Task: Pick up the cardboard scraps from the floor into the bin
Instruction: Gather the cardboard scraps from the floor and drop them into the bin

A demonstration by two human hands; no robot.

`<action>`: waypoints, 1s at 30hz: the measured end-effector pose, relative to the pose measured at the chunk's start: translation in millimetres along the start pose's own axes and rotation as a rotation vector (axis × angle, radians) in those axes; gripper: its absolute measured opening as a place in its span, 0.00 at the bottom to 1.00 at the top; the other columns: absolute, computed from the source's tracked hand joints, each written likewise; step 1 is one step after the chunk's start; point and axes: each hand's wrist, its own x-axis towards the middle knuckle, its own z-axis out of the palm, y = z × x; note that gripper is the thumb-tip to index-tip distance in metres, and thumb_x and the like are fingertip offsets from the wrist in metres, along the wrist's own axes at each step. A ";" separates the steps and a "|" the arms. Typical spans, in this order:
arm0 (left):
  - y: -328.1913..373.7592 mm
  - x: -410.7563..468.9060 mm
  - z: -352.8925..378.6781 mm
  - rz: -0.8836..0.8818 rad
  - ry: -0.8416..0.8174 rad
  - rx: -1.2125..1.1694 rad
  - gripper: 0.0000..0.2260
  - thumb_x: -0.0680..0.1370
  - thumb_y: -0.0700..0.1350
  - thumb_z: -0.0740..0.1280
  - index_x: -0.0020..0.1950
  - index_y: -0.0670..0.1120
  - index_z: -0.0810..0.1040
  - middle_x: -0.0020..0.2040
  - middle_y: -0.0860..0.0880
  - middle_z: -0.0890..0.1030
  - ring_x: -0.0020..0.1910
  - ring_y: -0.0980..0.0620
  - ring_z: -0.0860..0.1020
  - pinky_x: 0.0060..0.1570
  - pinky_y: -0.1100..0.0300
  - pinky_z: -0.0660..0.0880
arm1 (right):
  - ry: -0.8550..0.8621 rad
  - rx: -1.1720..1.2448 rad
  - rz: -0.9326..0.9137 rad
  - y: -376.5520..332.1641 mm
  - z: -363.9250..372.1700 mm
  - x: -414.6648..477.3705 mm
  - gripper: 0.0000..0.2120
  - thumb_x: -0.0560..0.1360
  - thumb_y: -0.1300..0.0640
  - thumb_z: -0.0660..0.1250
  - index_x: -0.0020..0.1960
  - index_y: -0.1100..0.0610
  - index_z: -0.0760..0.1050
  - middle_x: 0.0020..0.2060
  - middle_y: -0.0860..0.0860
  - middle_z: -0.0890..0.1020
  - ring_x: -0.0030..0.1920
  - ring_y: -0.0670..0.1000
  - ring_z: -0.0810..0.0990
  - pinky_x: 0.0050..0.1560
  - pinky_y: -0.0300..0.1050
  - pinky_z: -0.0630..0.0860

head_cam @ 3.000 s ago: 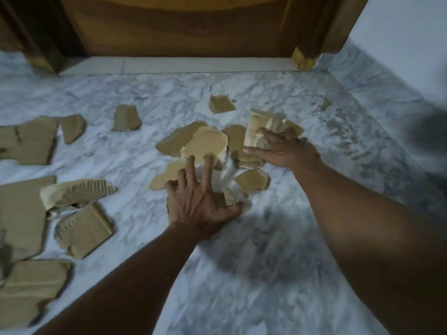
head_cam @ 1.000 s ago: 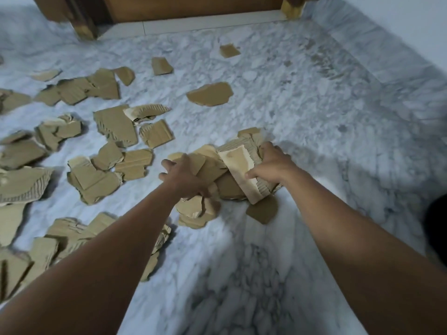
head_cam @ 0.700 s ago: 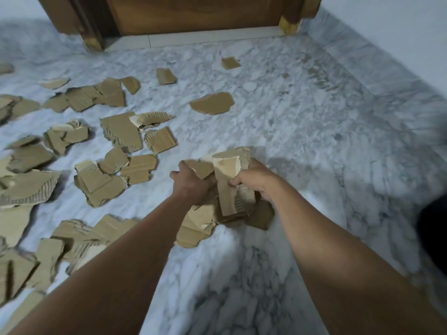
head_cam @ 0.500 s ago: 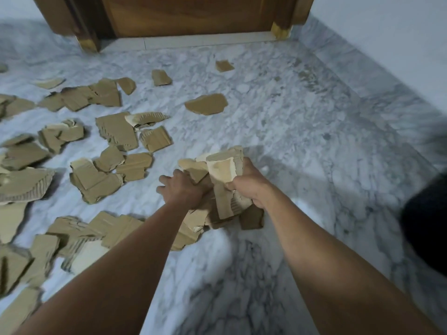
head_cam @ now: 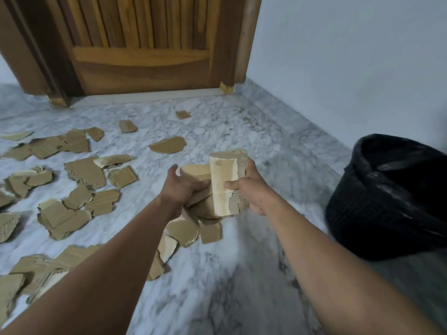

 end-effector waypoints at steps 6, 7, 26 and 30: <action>73.9 -33.7 97.5 0.195 -0.169 -0.059 0.44 0.69 0.41 0.81 0.79 0.48 0.61 0.57 0.49 0.81 0.54 0.48 0.80 0.53 0.52 0.78 | 0.143 -0.158 -0.127 -74.3 -93.9 -40.9 0.50 0.74 0.63 0.73 0.80 0.37 0.46 0.70 0.45 0.74 0.66 0.52 0.74 0.65 0.55 0.73; 85.7 -40.9 119.3 0.244 -0.192 -0.051 0.42 0.70 0.41 0.80 0.78 0.48 0.62 0.54 0.51 0.80 0.53 0.49 0.80 0.50 0.55 0.78 | 0.167 -0.170 -0.145 -86.6 -113.2 -49.3 0.49 0.75 0.64 0.73 0.81 0.37 0.46 0.70 0.45 0.74 0.66 0.53 0.74 0.64 0.55 0.73; 83.1 -60.7 454.3 0.544 -0.531 0.309 0.42 0.64 0.39 0.83 0.75 0.52 0.69 0.66 0.47 0.78 0.63 0.45 0.79 0.64 0.49 0.77 | 0.769 -0.059 -0.235 -25.0 -395.4 -134.0 0.49 0.70 0.73 0.72 0.81 0.43 0.56 0.69 0.47 0.77 0.66 0.52 0.77 0.61 0.52 0.78; 73.5 -55.2 455.0 0.618 -0.531 0.533 0.39 0.69 0.44 0.81 0.77 0.48 0.67 0.73 0.44 0.72 0.68 0.44 0.74 0.61 0.56 0.74 | 0.777 -0.098 -0.118 -4.6 -404.3 -141.3 0.37 0.77 0.71 0.66 0.80 0.48 0.61 0.64 0.48 0.75 0.59 0.52 0.78 0.61 0.50 0.77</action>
